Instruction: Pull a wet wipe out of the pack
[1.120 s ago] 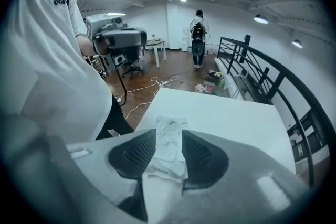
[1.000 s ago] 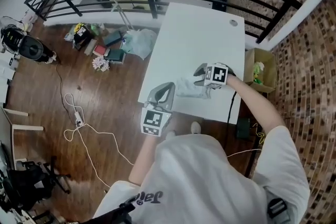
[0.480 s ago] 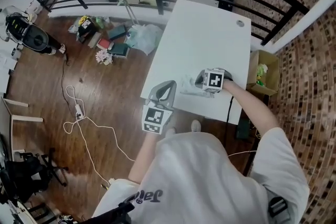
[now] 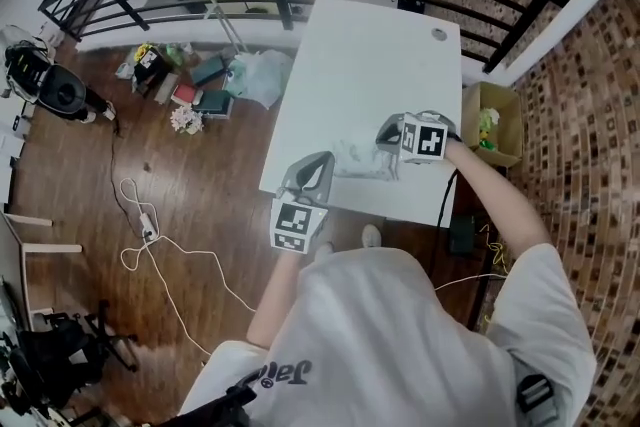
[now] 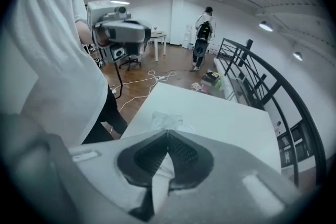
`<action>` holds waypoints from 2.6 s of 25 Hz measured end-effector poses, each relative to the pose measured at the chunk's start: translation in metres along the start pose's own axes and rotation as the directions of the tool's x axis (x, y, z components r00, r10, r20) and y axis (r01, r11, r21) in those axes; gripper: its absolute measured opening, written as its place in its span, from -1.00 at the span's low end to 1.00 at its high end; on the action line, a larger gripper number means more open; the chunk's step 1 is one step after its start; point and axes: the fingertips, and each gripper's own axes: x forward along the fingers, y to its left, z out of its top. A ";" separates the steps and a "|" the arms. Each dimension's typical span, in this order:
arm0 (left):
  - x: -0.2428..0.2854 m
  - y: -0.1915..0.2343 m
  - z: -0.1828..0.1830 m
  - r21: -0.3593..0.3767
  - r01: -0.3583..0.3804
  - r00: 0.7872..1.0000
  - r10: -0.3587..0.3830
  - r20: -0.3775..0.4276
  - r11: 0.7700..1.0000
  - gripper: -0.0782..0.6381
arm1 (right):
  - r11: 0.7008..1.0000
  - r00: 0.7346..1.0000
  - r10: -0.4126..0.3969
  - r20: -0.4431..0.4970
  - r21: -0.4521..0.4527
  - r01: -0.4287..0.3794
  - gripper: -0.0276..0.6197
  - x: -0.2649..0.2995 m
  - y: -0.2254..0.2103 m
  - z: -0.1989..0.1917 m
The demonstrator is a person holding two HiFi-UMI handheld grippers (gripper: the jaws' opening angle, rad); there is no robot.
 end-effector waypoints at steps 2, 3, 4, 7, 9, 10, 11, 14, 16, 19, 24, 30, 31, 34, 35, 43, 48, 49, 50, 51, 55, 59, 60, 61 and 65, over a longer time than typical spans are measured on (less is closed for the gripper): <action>0.002 -0.001 0.000 -0.001 0.006 1.000 -0.006 -0.004 1.000 -0.74 | 0.999 0.999 -0.031 0.029 0.026 0.030 -0.94 -0.021 -0.002 0.004; 0.002 -0.002 0.001 -0.001 0.010 1.000 -0.010 -0.003 1.000 -0.74 | 0.998 0.998 -0.047 0.040 0.030 0.046 -0.93 -0.031 -0.004 0.006; 0.003 -0.002 0.002 0.000 0.015 1.000 -0.015 -0.003 1.000 -0.74 | 0.997 0.997 -0.064 0.050 0.036 0.063 -0.93 -0.041 -0.005 0.007; 0.007 -0.007 0.001 0.000 0.031 1.000 -0.031 -0.003 1.000 -0.74 | 0.991 0.990 -0.117 0.079 0.067 0.112 -0.93 -0.070 -0.010 0.005; 0.010 -0.012 -0.001 -0.001 0.046 0.999 -0.046 -0.006 0.999 -0.74 | 0.984 0.983 -0.159 0.090 0.095 0.150 -0.93 -0.090 -0.013 -0.001; 0.011 -0.014 -0.002 -0.001 0.054 0.999 -0.054 -0.007 0.999 -0.74 | 0.979 0.979 -0.182 0.090 0.112 0.171 -0.93 -0.100 -0.015 -0.005; 0.012 -0.016 -0.003 -0.002 0.061 0.998 -0.061 -0.008 0.998 -0.74 | 0.972 0.975 -0.206 0.083 0.131 0.194 -0.93 -0.109 -0.018 -0.011; 0.012 -0.023 -0.005 -0.003 0.080 0.997 -0.080 -0.012 0.997 -0.74 | 0.947 0.964 -0.264 0.032 0.197 0.253 -0.93 -0.126 -0.021 -0.037; 0.011 -0.027 -0.007 -0.004 0.090 0.996 -0.090 -0.013 0.996 -0.74 | 0.931 0.961 -0.275 -0.009 0.247 0.268 -0.93 -0.123 -0.015 -0.059; 0.011 -0.033 -0.008 -0.004 0.105 0.994 -0.105 -0.013 0.995 -0.74 | 0.905 0.963 -0.264 -0.056 0.331 0.267 -0.93 -0.099 -0.003 -0.096; 0.002 -0.036 -0.009 0.001 0.121 0.993 -0.121 -0.011 0.993 -0.74 | 0.822 0.964 -0.233 -0.128 0.504 0.266 -0.93 -0.034 0.022 -0.149; -0.015 -0.036 -0.012 0.013 0.146 0.989 -0.146 -0.014 0.989 -0.74 | 0.610 0.930 -0.298 -0.214 0.707 0.358 -0.67 0.011 0.039 -0.193; -0.018 -0.037 -0.013 0.016 0.155 0.988 -0.155 -0.014 0.988 -0.74 | 0.591 0.922 -0.320 -0.216 0.716 0.373 -0.64 0.009 0.040 -0.192; -0.024 -0.038 -0.021 0.024 0.182 0.983 -0.182 -0.014 0.983 -0.74 | 0.574 0.890 -0.414 -0.190 0.705 0.418 -0.62 -0.007 0.039 -0.173; -0.027 -0.036 -0.024 0.023 0.188 0.982 -0.188 -0.012 0.982 -0.74 | 0.566 0.870 -0.460 -0.175 0.697 0.440 -0.62 -0.017 0.038 -0.162; -0.085 -0.030 -0.006 -0.025 0.244 0.970 -0.243 0.021 0.969 -0.74 | 0.391 0.614 -0.788 -0.038 0.740 0.547 -0.63 -0.114 0.115 -0.018; -0.112 -0.045 0.012 0.011 0.232 0.968 -0.232 0.096 0.973 -0.74 | 0.263 0.443 -0.895 0.038 0.849 0.459 -0.75 -0.141 0.176 0.048; -0.119 -0.052 0.014 0.016 0.229 0.968 -0.229 0.105 0.973 -0.74 | 0.235 0.403 -0.914 0.046 0.869 0.435 -0.83 -0.145 0.189 0.057; -0.126 -0.061 0.017 0.018 0.226 0.968 -0.226 0.112 0.974 -0.74 | 0.206 0.362 -0.931 0.044 0.883 0.421 -0.90 -0.149 0.202 0.064; -0.133 -0.070 0.019 0.014 0.224 0.968 -0.224 0.116 0.974 -0.74 | 0.173 0.324 -0.946 0.031 0.892 0.418 -0.94 -0.153 0.213 0.069; -0.173 -0.106 0.020 -0.029 0.205 0.970 -0.200 0.137 0.978 -0.74 | 0.115 0.238 -0.971 0.005 0.886 0.449 -0.94 -0.162 0.266 0.086; -0.238 -0.163 0.004 0.001 0.166 0.975 -0.164 0.152 0.986 -0.74 | 0.157 0.207 -0.976 0.064 0.868 0.471 -0.94 -0.164 0.350 0.101; -0.261 -0.181 -0.004 0.016 0.151 0.977 -0.152 0.150 0.988 -0.74 | 0.162 0.205 -0.976 0.072 0.868 0.470 -0.94 -0.162 0.379 0.103; -0.283 -0.200 -0.014 0.023 0.137 0.979 -0.139 0.146 0.990 -0.74 | 0.160 0.206 -0.976 0.069 0.868 0.469 -0.94 -0.160 0.408 0.101; -0.355 -0.286 -0.065 -0.011 0.113 0.991 -0.112 0.078 0.994 -0.74 | 0.103 0.252 -0.968 -0.006 0.904 0.415 -0.94 -0.150 0.517 0.069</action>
